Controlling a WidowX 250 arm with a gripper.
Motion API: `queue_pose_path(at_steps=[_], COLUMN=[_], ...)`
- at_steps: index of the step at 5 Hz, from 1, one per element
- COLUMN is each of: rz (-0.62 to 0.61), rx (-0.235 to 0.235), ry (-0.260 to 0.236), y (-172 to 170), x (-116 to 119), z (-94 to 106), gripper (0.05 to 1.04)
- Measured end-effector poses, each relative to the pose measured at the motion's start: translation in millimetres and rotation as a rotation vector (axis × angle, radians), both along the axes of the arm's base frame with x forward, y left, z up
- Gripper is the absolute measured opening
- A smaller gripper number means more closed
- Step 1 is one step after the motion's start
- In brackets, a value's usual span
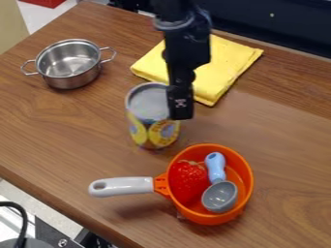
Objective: Moved the small tin from the Centre of the table to the left side
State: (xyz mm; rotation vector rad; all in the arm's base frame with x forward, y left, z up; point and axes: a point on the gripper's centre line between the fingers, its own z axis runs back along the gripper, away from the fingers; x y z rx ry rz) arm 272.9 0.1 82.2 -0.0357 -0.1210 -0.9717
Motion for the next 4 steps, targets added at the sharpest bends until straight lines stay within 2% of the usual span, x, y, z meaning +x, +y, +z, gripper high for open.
queue_pose_path(at_steps=[2,3,4], rz=[-0.017,-0.014,-0.033], rx=[0.008,0.027,0.026], ry=[-0.009,-0.028,-0.038], y=[23.4,36.8,48.4], x=[-22.9,-31.7,-40.0], z=[-5.0,-5.5,-5.6], gripper=[0.999,0.999,0.999])
